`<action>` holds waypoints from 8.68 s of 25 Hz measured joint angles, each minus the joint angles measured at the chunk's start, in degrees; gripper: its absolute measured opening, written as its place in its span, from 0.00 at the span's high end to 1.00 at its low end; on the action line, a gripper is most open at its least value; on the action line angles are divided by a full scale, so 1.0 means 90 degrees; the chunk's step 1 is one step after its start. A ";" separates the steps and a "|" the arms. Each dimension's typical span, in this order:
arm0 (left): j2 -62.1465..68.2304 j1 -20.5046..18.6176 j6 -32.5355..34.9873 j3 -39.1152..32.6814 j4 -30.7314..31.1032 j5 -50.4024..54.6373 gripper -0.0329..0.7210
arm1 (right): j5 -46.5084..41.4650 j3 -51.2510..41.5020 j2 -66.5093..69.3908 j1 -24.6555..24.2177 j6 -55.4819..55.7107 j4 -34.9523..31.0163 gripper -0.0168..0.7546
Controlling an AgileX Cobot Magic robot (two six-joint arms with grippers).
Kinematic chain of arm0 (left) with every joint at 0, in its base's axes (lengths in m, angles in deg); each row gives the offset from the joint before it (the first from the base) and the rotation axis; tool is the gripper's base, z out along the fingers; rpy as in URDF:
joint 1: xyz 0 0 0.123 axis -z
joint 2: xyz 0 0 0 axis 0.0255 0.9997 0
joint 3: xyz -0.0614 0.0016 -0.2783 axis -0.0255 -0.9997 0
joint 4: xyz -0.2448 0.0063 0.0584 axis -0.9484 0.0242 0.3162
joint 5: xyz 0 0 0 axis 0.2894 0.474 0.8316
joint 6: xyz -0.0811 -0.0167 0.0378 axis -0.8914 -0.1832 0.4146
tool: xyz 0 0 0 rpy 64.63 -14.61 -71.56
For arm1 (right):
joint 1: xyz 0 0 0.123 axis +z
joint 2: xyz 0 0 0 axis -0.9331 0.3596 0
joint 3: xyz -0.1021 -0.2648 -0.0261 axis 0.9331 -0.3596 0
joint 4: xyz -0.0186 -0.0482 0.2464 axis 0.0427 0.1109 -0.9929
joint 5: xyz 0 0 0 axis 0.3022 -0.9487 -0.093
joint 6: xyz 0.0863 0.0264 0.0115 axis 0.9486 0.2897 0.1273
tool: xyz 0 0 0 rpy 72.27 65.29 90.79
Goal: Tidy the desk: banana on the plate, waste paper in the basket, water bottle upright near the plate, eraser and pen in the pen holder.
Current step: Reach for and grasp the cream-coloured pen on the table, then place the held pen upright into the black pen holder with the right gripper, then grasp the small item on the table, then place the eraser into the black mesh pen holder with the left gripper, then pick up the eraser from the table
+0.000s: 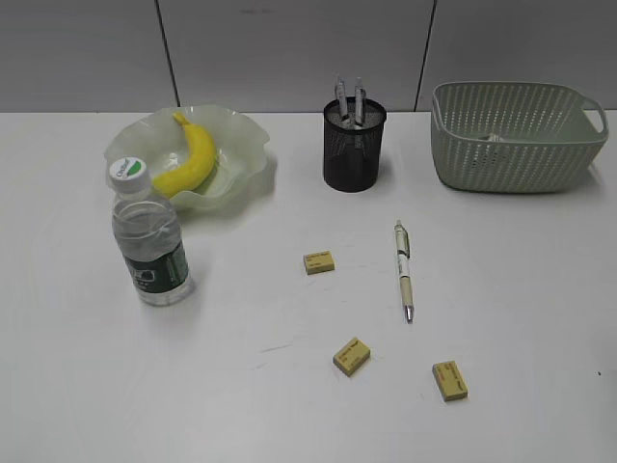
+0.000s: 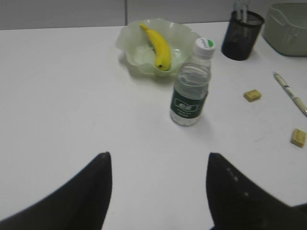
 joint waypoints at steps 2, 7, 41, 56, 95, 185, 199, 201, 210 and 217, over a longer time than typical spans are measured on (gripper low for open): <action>0.0000 -0.0492 0.0005 0.0000 0.0000 0.0000 0.36 | 0.0552 0.0253 0.1290 0.0000 -0.0013 -0.0135 0.66; 0.0000 -0.1543 0.0008 0.0000 0.0005 0.0000 0.37 | 0.0953 0.1345 0.4231 0.0000 0.0040 -0.0406 0.61; 0.0000 -0.1836 0.0013 0.0000 0.0005 0.0000 0.39 | 0.3744 0.4511 0.7647 0.0154 0.0878 0.0057 0.78; -0.0005 -0.1836 0.0013 0.0000 0.0005 0.0000 0.40 | 0.9687 0.4195 0.9952 -0.0124 0.0398 0.0111 0.64; 0.0958 -0.1836 0.0844 0.0198 -0.0523 -0.0747 0.49 | -0.2326 -0.0568 -0.3685 -0.0126 0.0082 -0.0090 0.54; 1.1338 0.0763 0.5318 0.5836 -0.4222 -0.5990 0.63 | -0.2338 -0.0582 -0.3955 -0.0126 0.0056 -0.0072 0.60; 0.3942 0.0663 0.1868 0.0981 -0.1487 -0.1933 0.64 | -0.2338 -0.0582 -0.3955 -0.0126 0.0050 -0.0066 0.60; 0.3418 0.0642 0.1206 0.0952 -0.0925 -0.1036 0.64 | -0.2338 -0.0582 -0.3955 -0.0126 0.0050 -0.0066 0.60; 0.0879 0.0513 0.0033 0.0223 -0.0077 0.0455 0.64 | -0.2117 -0.0473 -0.3690 -0.0126 0.0050 -0.0175 0.60; 0.0154 0.0263 -0.0017 0.0007 0.0064 0.0052 0.64 | -0.0022 -0.0444 -0.2162 -0.0126 0.0044 -0.0589 0.60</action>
